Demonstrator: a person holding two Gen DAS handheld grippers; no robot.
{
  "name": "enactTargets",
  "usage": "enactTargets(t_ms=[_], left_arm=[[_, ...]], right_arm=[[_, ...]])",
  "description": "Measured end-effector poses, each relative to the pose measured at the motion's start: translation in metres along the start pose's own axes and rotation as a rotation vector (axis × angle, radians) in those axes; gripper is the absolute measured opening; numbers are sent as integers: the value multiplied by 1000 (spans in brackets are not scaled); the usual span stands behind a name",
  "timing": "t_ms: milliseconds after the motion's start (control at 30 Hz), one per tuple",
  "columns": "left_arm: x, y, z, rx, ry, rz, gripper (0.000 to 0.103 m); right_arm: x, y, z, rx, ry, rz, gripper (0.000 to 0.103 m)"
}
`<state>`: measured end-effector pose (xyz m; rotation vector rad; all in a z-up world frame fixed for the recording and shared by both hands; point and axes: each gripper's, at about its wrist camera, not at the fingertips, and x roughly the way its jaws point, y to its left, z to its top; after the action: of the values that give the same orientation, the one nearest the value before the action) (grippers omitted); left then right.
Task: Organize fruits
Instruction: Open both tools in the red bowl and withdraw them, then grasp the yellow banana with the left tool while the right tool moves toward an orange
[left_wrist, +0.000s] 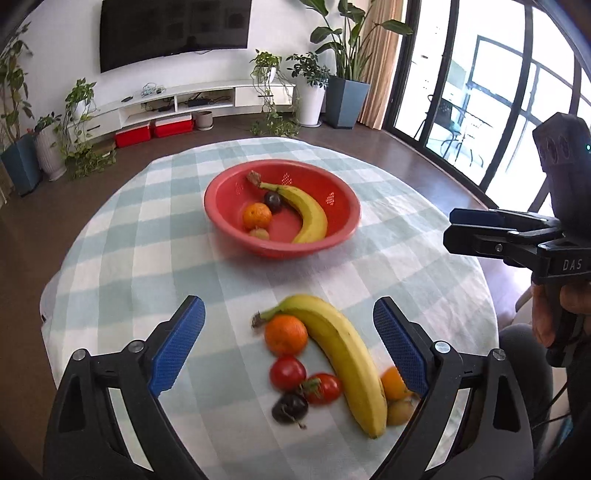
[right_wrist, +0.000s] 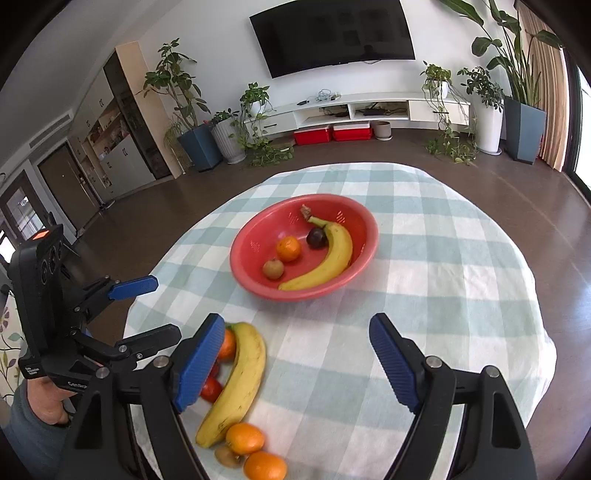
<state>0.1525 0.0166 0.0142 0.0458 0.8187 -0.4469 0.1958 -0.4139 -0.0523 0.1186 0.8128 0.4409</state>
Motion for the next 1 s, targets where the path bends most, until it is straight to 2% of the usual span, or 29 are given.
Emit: enactTargets(t_ms=[167, 400, 533, 633, 833, 1000], left_arm=[[-22, -5, -63, -92, 19, -29, 93], [-28, -36, -113, -27, 57, -75, 93], [-27, -37, -115, -57, 56, -96, 93], [-30, -42, -108, -27, 40, -95, 93], [-26, -50, -97, 14, 52, -90, 91], [-13, -58, -70, 57, 87, -108, 53]], right_arm=[[-4, 6, -43, 40, 43, 16, 83], [-3, -2, -85, 105, 86, -31, 83], [-8, 3, -98, 75, 90, -46, 83], [-6, 11, -104, 21, 104, -67, 80], [0, 17, -110, 9, 125, -55, 73], [2, 20, -112, 2, 123, -55, 72]])
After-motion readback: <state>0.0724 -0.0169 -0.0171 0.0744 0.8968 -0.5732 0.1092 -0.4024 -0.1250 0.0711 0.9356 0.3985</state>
